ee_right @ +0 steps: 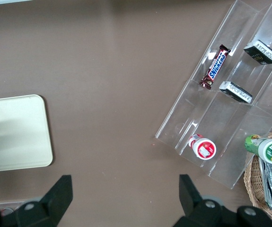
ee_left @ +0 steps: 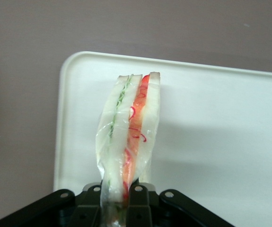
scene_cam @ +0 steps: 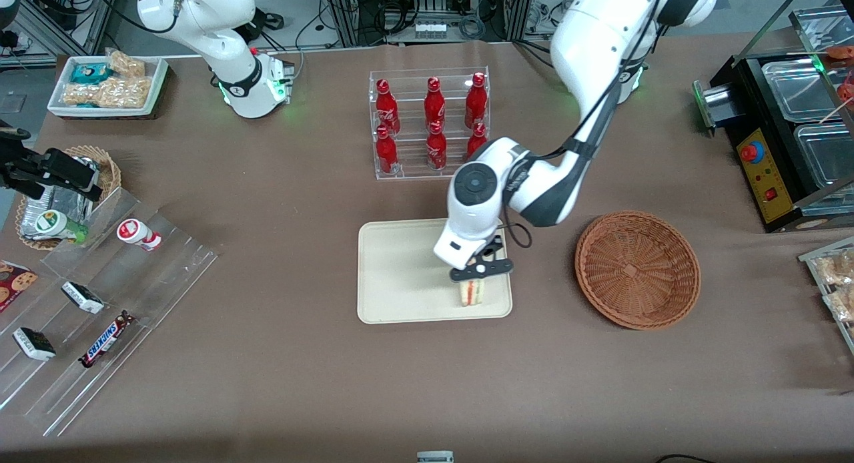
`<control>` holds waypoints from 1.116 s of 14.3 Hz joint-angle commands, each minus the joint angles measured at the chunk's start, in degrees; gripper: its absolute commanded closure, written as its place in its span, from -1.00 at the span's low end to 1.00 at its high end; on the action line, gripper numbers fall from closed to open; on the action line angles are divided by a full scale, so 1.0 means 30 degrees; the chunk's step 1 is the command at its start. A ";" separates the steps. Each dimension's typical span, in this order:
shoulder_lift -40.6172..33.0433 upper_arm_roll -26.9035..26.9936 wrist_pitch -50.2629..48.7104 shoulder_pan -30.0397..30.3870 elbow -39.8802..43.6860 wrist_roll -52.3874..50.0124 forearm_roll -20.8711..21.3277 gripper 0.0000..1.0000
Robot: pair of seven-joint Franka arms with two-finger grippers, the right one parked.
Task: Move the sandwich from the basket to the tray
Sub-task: 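Lift the sandwich and carry it over the cream tray, then lower the sandwich onto the tray and open the left gripper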
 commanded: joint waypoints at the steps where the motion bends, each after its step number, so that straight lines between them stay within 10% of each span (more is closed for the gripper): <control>1: 0.1746 0.0277 -0.0851 -0.1090 0.2728 -0.0060 0.0528 0.81; 8: 0.2716 0.0160 -0.0590 -0.1737 0.3056 -0.0997 0.0001 0.64; 11: 0.2542 -0.0046 -0.0619 -0.1533 0.3230 -0.0794 -0.1401 -0.99; 16: 0.0409 0.0071 -0.0795 -0.1387 0.3087 -0.0619 -0.1113 -1.00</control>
